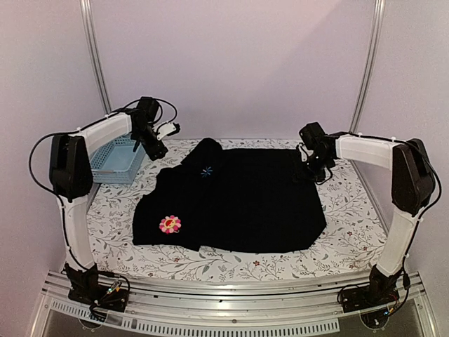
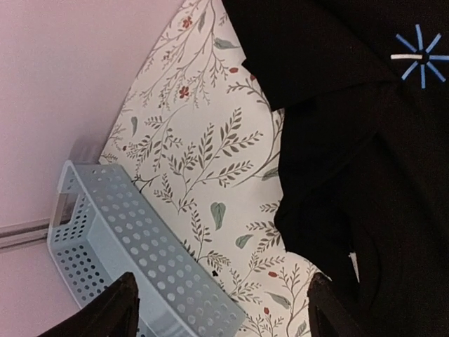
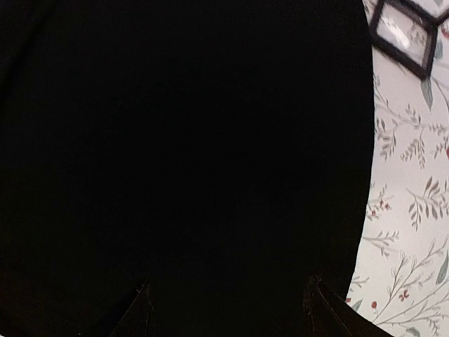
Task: Pin the brooch onto the clothing
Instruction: Flatten out the clothing with brooches at the center of the board, then smooth out the clothing with brooches at the center of the board.
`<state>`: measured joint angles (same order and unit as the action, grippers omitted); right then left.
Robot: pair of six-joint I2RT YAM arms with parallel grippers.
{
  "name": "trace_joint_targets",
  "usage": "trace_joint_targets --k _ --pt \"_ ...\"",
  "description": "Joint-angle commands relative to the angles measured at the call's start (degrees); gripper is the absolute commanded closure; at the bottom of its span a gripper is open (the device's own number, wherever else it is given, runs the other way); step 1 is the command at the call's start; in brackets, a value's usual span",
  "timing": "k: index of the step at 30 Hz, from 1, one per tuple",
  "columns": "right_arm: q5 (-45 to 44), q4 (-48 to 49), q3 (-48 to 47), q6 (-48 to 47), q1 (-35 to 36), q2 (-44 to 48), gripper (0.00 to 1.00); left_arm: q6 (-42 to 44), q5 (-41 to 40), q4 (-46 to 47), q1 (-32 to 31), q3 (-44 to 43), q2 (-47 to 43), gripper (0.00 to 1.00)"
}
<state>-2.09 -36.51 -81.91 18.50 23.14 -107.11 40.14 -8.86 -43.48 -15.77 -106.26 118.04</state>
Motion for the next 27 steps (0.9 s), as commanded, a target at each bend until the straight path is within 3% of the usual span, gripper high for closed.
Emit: trace_joint_targets --k 1,6,12,18,21,25,27 --pt "-5.0 -5.7 7.0 8.4 -1.1 2.8 0.28 2.9 2.9 -1.3 -2.9 -5.4 10.9 0.16" --pt "-2.8 -7.2 15.1 13.7 -1.1 6.6 0.26 10.3 1.9 5.6 -7.7 -5.6 15.1 0.15" --pt "0.7 -6.3 24.4 18.2 -1.1 9.3 0.26 11.5 -3.9 5.1 -7.5 -16.1 25.1 0.34" --pt "6.4 0.2 29.5 19.5 -1.1 10.1 0.29 12.5 -4.9 4.7 -7.3 -17.3 28.1 0.45" --pt "9.8 2.9 29.5 19.7 -1.1 9.0 0.47 11.4 -5.3 5.9 -7.0 -17.3 28.0 0.63" --pt "12.3 4.9 29.4 19.5 -1.1 8.3 0.87 8.3 -6.2 7.8 -5.8 -17.6 27.2 0.94" --pt "12.1 4.9 29.4 19.6 -1.1 8.8 1.0 5.7 -5.5 8.7 -4.6 -17.9 26.5 1.0"
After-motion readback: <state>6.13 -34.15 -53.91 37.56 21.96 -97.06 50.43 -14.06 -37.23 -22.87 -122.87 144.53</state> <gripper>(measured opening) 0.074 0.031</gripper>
